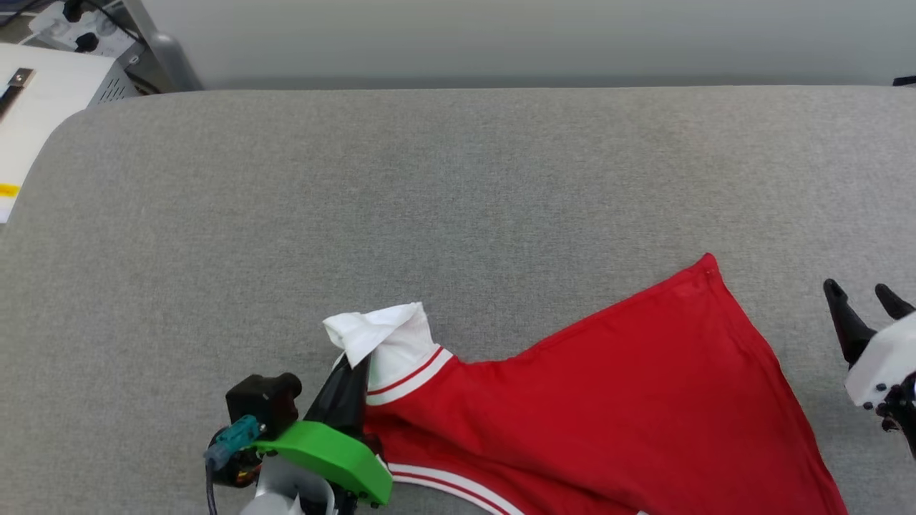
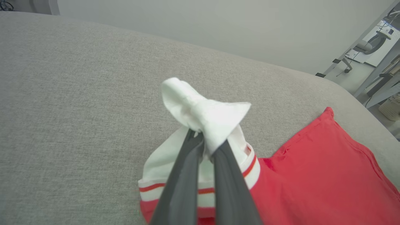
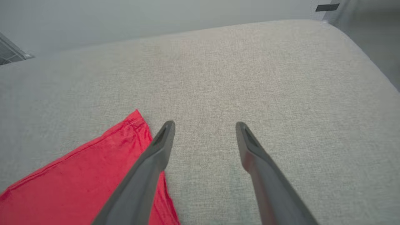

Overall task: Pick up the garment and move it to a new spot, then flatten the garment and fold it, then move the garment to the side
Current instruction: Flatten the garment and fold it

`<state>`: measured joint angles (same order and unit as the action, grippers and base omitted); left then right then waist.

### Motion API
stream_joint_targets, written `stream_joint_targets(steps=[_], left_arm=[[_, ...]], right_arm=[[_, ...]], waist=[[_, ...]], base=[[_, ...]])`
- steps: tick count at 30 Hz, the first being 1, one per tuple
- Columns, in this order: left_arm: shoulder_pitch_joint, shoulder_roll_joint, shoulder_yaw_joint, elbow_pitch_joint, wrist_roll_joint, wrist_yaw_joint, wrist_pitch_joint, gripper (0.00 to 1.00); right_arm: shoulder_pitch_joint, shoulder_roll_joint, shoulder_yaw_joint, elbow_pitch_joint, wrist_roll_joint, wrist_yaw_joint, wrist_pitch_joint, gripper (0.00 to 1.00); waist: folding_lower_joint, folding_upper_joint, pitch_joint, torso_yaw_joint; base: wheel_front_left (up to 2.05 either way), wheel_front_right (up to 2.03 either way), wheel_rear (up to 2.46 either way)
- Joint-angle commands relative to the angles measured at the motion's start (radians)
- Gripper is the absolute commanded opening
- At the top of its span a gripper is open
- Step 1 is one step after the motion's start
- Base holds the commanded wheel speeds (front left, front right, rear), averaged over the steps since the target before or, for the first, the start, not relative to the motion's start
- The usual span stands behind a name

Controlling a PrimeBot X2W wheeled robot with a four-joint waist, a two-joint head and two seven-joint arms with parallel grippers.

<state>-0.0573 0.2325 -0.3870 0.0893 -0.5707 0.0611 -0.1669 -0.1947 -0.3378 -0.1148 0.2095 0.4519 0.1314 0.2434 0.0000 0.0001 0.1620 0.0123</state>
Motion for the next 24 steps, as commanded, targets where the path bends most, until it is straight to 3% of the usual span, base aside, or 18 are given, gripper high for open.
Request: stream_joint_targets(steps=[1, 6, 10, 21, 22, 23, 24], left_arm=[[-0.026, -0.010, -0.007, -0.002, 0.017, -0.006, -0.010, 0.00], [-0.072, -0.030, -0.032, -0.010, 0.034, -0.015, -0.021, 0.00], [-0.094, -0.040, -0.044, -0.014, 0.038, -0.022, -0.026, 0.00], [-0.133, -0.051, -0.054, 0.008, 0.038, -0.029, -0.038, 0.00], [-0.132, -0.051, -0.053, 0.012, 0.035, -0.030, -0.037, 0.00], [-0.131, -0.051, -0.053, 0.015, 0.032, -0.030, -0.037, 0.00], [-0.130, -0.050, -0.054, 0.018, 0.030, -0.031, -0.035, 0.00]], right_arm=[[-0.040, -0.026, 0.038, 0.013, 0.022, -0.001, 0.065, 1.00], [-0.175, -0.153, 0.214, 0.025, 0.120, -0.001, 0.304, 1.00], [-0.246, -0.216, 0.335, 0.040, 0.154, -0.001, 0.363, 1.00], [-0.309, -0.240, 0.603, 0.215, 0.328, -0.001, 0.460, 1.00], [-0.309, -0.242, 0.622, 0.222, 0.344, -0.001, 0.475, 0.60], [-0.310, -0.242, 0.635, 0.224, 0.356, -0.001, 0.480, 0.00], [-0.313, -0.244, 0.647, 0.229, 0.371, -0.001, 0.484, 0.00]], waist=[[0.0000, -0.0001, 0.048, 0.045], [0.0000, -0.0001, 0.096, 0.080], [0.0000, -0.0001, 0.132, 0.097], [0.0000, -0.0001, 0.201, 0.115], [0.0000, -0.0001, 0.199, 0.113], [0.0000, -0.0001, 0.196, 0.112], [0.0000, -0.0001, 0.192, 0.111]], base=[[0.00, 0.00, 0.00], [0.00, 0.00, 0.00], [0.00, 0.00, 0.00], [0.00, 0.00, 0.00], [0.00, 0.00, 0.00], [0.00, 0.00, 0.00], [0.00, 0.00, 0.00]])
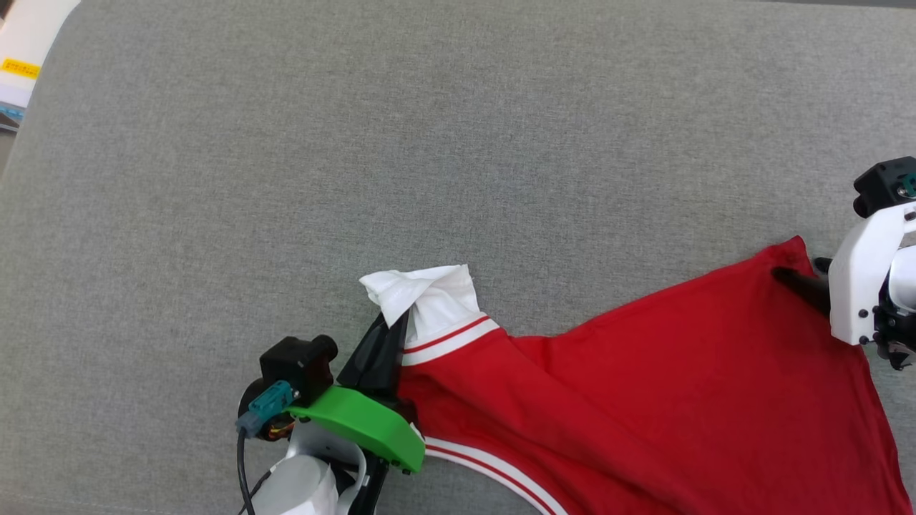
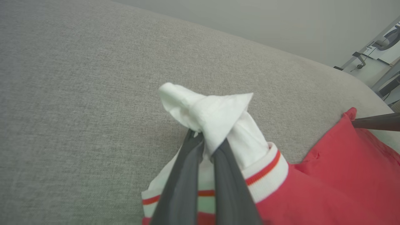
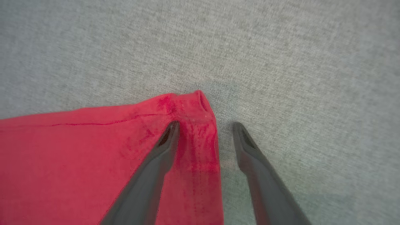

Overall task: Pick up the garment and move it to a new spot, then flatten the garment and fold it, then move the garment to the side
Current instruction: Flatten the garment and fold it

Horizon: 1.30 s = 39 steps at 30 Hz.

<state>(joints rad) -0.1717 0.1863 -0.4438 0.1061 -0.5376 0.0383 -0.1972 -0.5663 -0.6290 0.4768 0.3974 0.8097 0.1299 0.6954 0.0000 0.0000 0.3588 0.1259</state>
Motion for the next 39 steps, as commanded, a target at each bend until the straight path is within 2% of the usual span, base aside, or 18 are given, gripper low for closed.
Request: stream_joint_targets(steps=[1, 9, 14, 20, 27, 33, 39], left_arm=[[-0.015, -0.003, 0.001, 0.005, -0.006, -0.010, -0.001, 0.00], [-0.019, 0.025, -0.001, 0.020, -0.017, -0.018, 0.036, 0.00], [-0.049, 0.057, 0.019, 0.015, -0.016, -0.012, 0.058, 0.00], [-0.147, 0.109, 0.061, 0.029, -0.033, -0.028, 0.106, 0.00], [-0.351, 0.175, 0.133, 0.130, -0.056, -0.063, 0.139, 0.00], [-0.579, 0.173, 0.140, 0.279, -0.042, -0.096, 0.126, 0.00], [-0.857, 0.180, 0.144, 0.450, -0.014, -0.115, 0.120, 0.00]], right_arm=[[0.051, 0.042, 0.064, 0.043, 0.023, 0.001, 0.031, 0.00], [-0.013, 0.029, 0.026, 0.048, 0.068, 0.001, -0.093, 0.00], [-0.029, 0.031, -0.011, 0.054, 0.043, 0.001, -0.174, 0.00], [-0.069, 0.063, -0.072, 0.083, -0.019, 0.001, -0.253, 0.00], [-0.183, 0.168, -0.140, 0.150, -0.105, 0.001, -0.305, 0.00], [-0.320, 0.233, -0.197, 0.235, -0.154, 0.001, -0.350, 0.00], [-0.509, 0.264, -0.246, 0.301, -0.182, 0.001, -0.414, 0.00]], waist=[[0.0000, 0.0000, -0.008, -0.004], [0.0000, 0.0000, -0.080, -0.022], [0.0000, 0.0000, -0.145, -0.056], [0.0000, 0.0000, -0.205, -0.118], [0.0000, 0.0000, -0.244, -0.220], [0.0000, 0.0000, -0.228, -0.257], [0.0000, 0.0000, -0.147, -0.286]], base=[[0.00, 0.00, 0.00], [0.00, 0.00, 0.00], [0.00, 0.00, 0.00], [0.00, 0.00, 0.00], [0.00, 0.00, 0.00], [0.00, 0.00, 0.00], [0.00, 0.00, 0.00]])
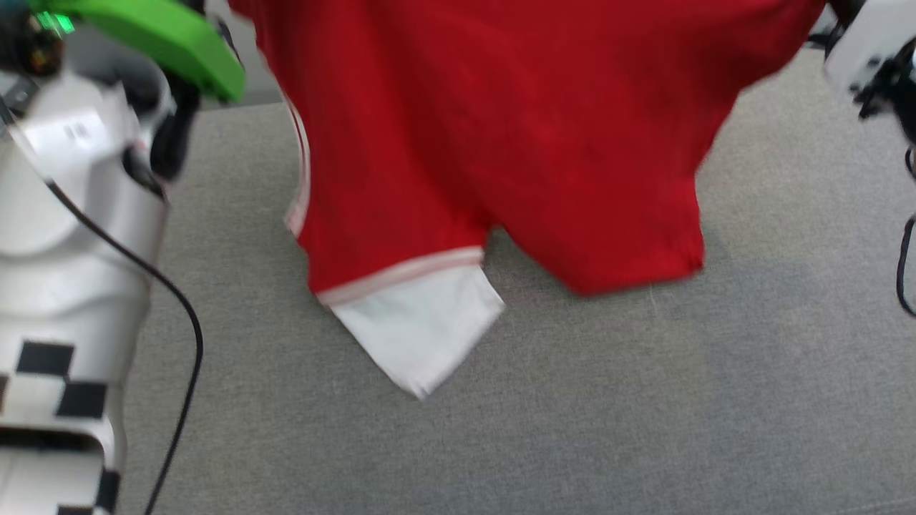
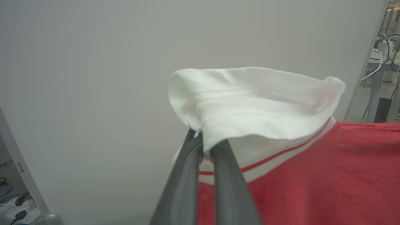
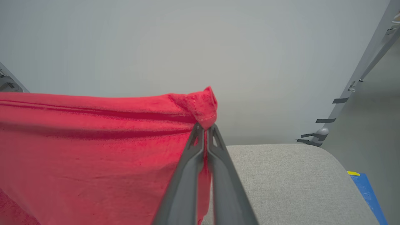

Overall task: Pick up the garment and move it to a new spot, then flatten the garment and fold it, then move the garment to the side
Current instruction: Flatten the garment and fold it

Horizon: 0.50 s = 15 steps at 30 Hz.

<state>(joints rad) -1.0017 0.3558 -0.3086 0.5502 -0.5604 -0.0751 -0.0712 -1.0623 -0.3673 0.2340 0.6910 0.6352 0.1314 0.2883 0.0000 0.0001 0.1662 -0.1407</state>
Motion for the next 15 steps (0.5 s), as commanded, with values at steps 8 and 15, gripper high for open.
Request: stream_joint_targets(steps=[8, 15], left_arm=[[-0.397, 0.032, 0.004, 0.181, 0.075, 0.008, -0.029, 0.00], [-0.604, 0.041, 0.005, 0.288, 0.099, 0.009, -0.059, 0.00]], right_arm=[[-0.270, 0.010, -0.031, 0.089, -0.085, -0.001, -0.129, 0.00], [-0.445, 0.018, -0.010, 0.141, -0.128, -0.001, -0.229, 0.00]], waist=[[0.0000, -0.0001, 0.189, -0.025], [0.0000, -0.0001, 0.323, -0.002]], base=[[0.00, 0.00, 0.00], [0.00, 0.00, 0.00]])
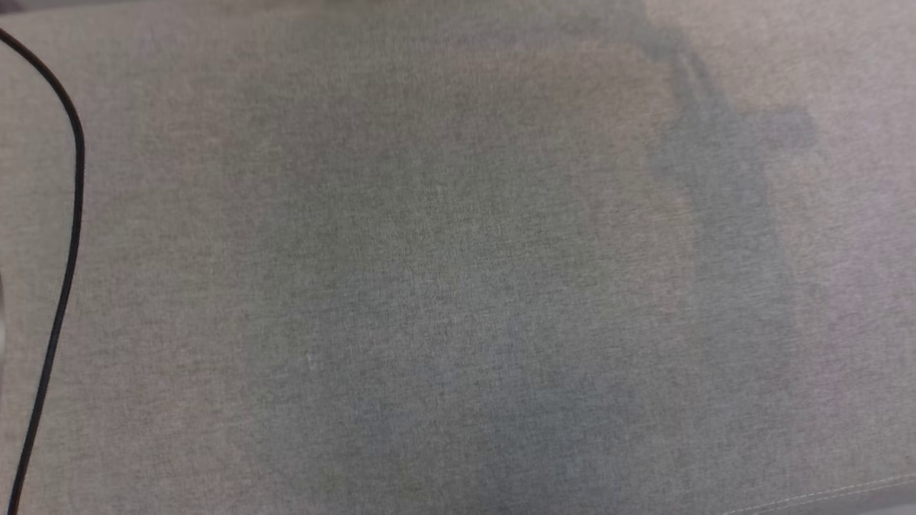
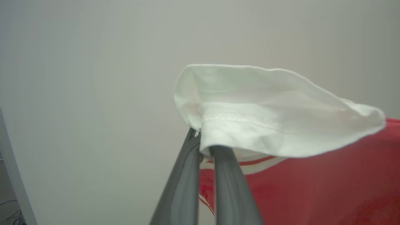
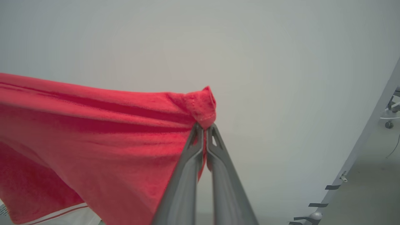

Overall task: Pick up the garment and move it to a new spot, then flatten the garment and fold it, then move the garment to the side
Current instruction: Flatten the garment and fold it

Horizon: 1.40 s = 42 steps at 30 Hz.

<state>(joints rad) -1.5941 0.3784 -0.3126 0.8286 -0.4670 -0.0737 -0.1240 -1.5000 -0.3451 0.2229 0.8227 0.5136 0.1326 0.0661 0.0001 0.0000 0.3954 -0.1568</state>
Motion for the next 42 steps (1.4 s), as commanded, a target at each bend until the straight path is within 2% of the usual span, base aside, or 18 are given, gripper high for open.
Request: stream_joint_targets(steps=[1, 6, 11, 15, 19, 23, 28, 34, 42], left_arm=[[-0.022, 0.019, 0.010, 0.024, 0.004, 0.008, -0.011, 0.00], [-0.049, 0.008, 0.023, 0.095, -0.021, -0.002, -0.035, 0.00], [-0.007, -0.006, 0.053, 0.161, -0.070, -0.017, -0.075, 0.00], [0.071, -0.003, 0.080, 0.192, -0.111, -0.034, -0.107, 0.00], [0.205, -0.004, 0.100, 0.185, -0.149, -0.048, -0.130, 0.00], [0.380, -0.001, 0.129, 0.122, -0.177, -0.054, -0.137, 0.00], [0.649, -0.007, 0.202, -0.035, -0.185, -0.056, -0.137, 0.00], [0.961, -0.032, 0.280, -0.210, -0.169, -0.052, -0.138, 0.00], [1.325, -0.046, 0.321, -0.403, -0.176, -0.010, -0.129, 0.00]], right_arm=[[-0.018, 0.003, 0.010, 0.018, -0.003, -0.002, -0.014, 0.00], [-0.071, 0.022, 0.060, 0.064, 0.018, -0.002, -0.046, 0.00], [-0.057, 0.038, 0.129, 0.103, 0.067, -0.002, -0.051, 0.00], [0.005, 0.045, 0.192, 0.105, 0.132, -0.002, -0.055, 0.00], [0.112, 0.022, 0.263, 0.093, 0.189, -0.002, -0.071, 0.00], [0.230, -0.010, 0.329, 0.054, 0.249, -0.002, -0.087, 0.00], [0.384, -0.072, 0.389, -0.014, 0.313, -0.002, -0.123, 0.00], [0.572, -0.131, 0.446, -0.097, 0.390, -0.002, -0.105, 0.00], [0.796, -0.197, 0.461, -0.205, 0.428, -0.002, -0.112, 0.00]], waist=[[-0.0001, 0.0000, 0.106, 0.016], [-0.0001, 0.0000, 0.190, 0.034], [-0.0001, 0.0000, 0.237, 0.051], [-0.0001, 0.0000, 0.245, 0.052], [-0.0001, 0.0000, 0.216, 0.060], [-0.0001, 0.0000, 0.184, 0.067], [-0.0001, 0.0000, 0.121, 0.080], [-0.0001, 0.0000, 0.015, 0.096], [-0.0001, 0.0000, -0.131, 0.092]], base=[[0.00, 0.00, 0.00], [0.00, 0.00, 0.00], [0.00, 0.00, 0.00], [0.00, 0.00, 0.00], [0.00, 0.00, 0.00], [0.00, 0.00, 0.00], [0.00, 0.00, 0.00], [0.00, 0.00, 0.00], [0.00, 0.00, 0.00]])
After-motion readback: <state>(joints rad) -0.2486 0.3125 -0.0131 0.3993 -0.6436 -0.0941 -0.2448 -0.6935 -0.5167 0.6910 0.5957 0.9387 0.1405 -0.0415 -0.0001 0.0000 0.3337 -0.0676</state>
